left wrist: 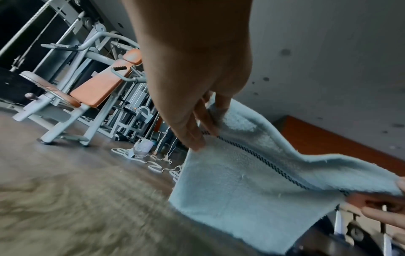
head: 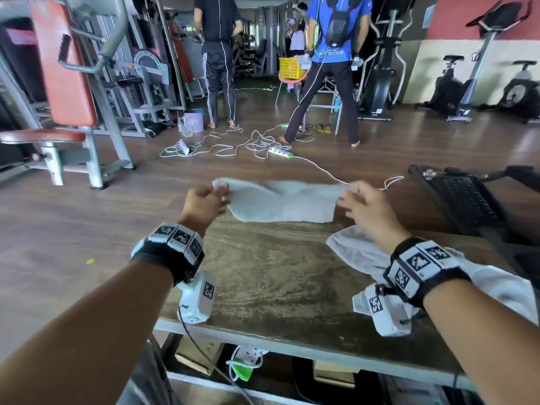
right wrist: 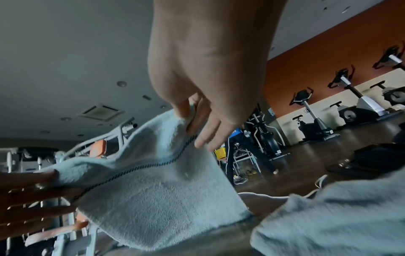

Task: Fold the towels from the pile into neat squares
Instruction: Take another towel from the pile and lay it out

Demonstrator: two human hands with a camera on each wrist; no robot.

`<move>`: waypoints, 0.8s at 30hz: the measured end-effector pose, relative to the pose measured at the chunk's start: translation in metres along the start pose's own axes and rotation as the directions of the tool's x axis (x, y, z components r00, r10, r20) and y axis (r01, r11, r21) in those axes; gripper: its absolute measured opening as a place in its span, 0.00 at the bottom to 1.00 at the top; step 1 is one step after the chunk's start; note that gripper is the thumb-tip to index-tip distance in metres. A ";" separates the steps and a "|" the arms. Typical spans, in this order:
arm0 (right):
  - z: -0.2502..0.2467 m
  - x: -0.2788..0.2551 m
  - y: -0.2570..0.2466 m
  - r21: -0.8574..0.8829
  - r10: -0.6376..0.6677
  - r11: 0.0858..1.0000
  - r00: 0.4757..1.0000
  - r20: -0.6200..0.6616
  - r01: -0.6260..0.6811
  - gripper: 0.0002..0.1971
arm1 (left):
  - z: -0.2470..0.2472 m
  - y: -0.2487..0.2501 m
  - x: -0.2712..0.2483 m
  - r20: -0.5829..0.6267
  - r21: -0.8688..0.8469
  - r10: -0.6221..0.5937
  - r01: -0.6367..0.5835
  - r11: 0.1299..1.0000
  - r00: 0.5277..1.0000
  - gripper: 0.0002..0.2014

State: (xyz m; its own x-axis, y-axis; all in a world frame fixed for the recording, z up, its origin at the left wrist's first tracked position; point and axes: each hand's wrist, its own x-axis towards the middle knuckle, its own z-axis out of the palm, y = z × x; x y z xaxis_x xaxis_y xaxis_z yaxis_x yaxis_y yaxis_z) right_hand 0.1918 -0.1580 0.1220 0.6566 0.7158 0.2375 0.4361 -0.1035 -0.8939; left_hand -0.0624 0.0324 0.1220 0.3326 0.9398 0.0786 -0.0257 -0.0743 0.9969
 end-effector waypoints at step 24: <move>-0.017 -0.103 0.091 -0.185 -0.190 0.962 0.980 0.062 0.199 0.09 | -0.052 -0.065 -0.078 0.320 0.575 0.115 -0.289 0.766 0.940 0.16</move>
State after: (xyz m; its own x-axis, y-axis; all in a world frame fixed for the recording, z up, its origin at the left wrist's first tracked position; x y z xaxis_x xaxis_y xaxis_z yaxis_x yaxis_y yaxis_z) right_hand 0.1747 -0.2526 0.0223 0.5224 0.7637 0.3794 0.6643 -0.0855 -0.7426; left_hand -0.1362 -0.0189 0.0515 0.6113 0.7686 0.1885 0.4261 -0.5203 0.7401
